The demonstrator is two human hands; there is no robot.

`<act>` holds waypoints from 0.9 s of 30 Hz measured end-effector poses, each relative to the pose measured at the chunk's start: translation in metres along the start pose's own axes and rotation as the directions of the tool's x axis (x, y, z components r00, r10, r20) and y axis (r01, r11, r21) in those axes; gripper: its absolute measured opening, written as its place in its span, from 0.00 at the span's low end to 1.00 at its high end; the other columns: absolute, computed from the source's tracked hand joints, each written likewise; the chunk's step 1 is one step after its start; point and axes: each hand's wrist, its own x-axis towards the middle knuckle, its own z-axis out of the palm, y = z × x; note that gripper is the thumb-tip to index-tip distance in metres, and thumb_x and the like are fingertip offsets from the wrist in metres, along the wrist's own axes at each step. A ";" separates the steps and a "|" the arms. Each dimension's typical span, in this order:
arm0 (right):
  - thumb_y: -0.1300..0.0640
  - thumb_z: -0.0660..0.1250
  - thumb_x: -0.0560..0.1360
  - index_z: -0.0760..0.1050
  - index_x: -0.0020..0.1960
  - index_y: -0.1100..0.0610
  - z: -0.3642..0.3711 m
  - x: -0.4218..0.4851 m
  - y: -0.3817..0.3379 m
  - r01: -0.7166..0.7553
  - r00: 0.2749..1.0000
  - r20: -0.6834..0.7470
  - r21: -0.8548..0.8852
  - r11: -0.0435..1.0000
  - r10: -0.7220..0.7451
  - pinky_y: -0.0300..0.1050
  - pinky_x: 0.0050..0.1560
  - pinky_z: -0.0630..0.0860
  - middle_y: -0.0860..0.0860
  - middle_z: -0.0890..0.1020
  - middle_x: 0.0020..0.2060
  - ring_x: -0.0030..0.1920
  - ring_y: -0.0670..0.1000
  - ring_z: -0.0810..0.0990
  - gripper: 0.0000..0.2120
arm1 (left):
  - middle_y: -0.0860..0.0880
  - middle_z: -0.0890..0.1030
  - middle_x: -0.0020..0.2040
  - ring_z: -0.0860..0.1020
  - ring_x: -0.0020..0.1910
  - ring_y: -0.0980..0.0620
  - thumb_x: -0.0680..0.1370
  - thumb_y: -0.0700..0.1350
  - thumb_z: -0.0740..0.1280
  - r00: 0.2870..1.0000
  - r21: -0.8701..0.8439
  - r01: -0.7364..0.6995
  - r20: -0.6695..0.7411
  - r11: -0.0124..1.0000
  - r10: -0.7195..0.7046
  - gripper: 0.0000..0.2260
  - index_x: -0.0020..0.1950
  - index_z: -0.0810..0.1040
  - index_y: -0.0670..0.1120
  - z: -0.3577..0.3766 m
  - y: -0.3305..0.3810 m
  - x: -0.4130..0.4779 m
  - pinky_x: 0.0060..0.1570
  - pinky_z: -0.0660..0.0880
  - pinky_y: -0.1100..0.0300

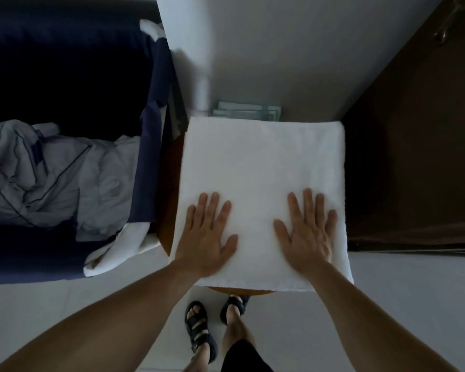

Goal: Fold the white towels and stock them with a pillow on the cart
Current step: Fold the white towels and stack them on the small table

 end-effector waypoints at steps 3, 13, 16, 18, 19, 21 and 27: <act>0.32 0.40 0.78 0.37 0.81 0.45 0.002 0.003 -0.001 0.004 1.000 -0.004 0.018 1.000 -0.004 0.58 0.76 0.32 0.51 0.38 0.80 0.79 0.55 0.32 0.35 | 0.44 0.41 0.82 0.40 0.80 0.42 0.81 0.64 0.45 1.000 0.008 0.007 0.006 1.000 -0.007 0.34 0.82 0.44 0.49 0.001 0.003 0.002 0.76 0.38 0.46; 0.33 0.36 0.78 0.44 0.81 0.47 -0.081 0.052 -0.064 0.194 0.981 -0.020 0.029 0.981 -0.193 0.62 0.77 0.39 0.51 0.41 0.81 0.80 0.55 0.36 0.35 | 0.48 0.37 0.81 0.32 0.78 0.47 0.78 0.65 0.35 0.989 0.090 0.148 -0.006 0.985 -0.148 0.34 0.81 0.38 0.51 -0.082 -0.039 0.041 0.75 0.33 0.47; 0.32 0.35 0.77 0.42 0.81 0.46 -0.105 0.071 -0.112 0.308 0.951 -0.039 0.058 0.949 -0.307 0.63 0.78 0.40 0.50 0.39 0.81 0.79 0.54 0.34 0.36 | 0.49 0.40 0.82 0.36 0.79 0.47 0.78 0.65 0.37 0.964 0.045 0.259 -0.081 0.965 -0.255 0.34 0.81 0.40 0.51 -0.120 -0.066 0.044 0.74 0.33 0.49; 0.31 0.33 0.76 0.43 0.81 0.47 -0.113 0.078 -0.147 0.381 0.924 -0.054 0.086 0.920 -0.378 0.63 0.78 0.42 0.50 0.39 0.81 0.79 0.54 0.34 0.38 | 0.50 0.41 0.82 0.37 0.80 0.48 0.79 0.65 0.39 0.943 0.024 0.319 -0.105 0.947 -0.315 0.34 0.81 0.41 0.52 -0.139 -0.093 0.038 0.74 0.34 0.48; 0.30 0.32 0.76 0.44 0.81 0.47 -0.115 0.081 -0.165 0.417 0.909 -0.066 0.104 0.903 -0.412 0.64 0.78 0.42 0.51 0.40 0.81 0.79 0.54 0.34 0.39 | 0.49 0.42 0.82 0.38 0.80 0.47 0.79 0.64 0.42 0.932 0.025 0.350 -0.114 0.936 -0.345 0.33 0.81 0.41 0.51 -0.146 -0.110 0.033 0.75 0.35 0.47; 0.29 0.33 0.76 0.46 0.82 0.48 -0.118 0.086 -0.204 0.489 0.872 -0.087 0.139 0.861 -0.482 0.64 0.78 0.44 0.51 0.42 0.81 0.80 0.55 0.36 0.40 | 0.47 0.44 0.82 0.40 0.80 0.47 0.81 0.62 0.46 0.903 0.008 0.412 -0.136 0.911 -0.408 0.33 0.82 0.44 0.49 -0.158 -0.151 0.021 0.77 0.39 0.46; 0.33 0.46 0.77 0.52 0.81 0.49 -0.109 0.106 -0.328 0.622 0.783 -0.112 0.190 0.760 -0.612 0.63 0.76 0.46 0.52 0.48 0.81 0.80 0.54 0.39 0.36 | 0.47 0.48 0.82 0.43 0.81 0.46 0.81 0.62 0.49 0.837 -0.022 0.534 -0.125 0.845 -0.533 0.33 0.82 0.46 0.48 -0.162 -0.297 -0.006 0.78 0.45 0.44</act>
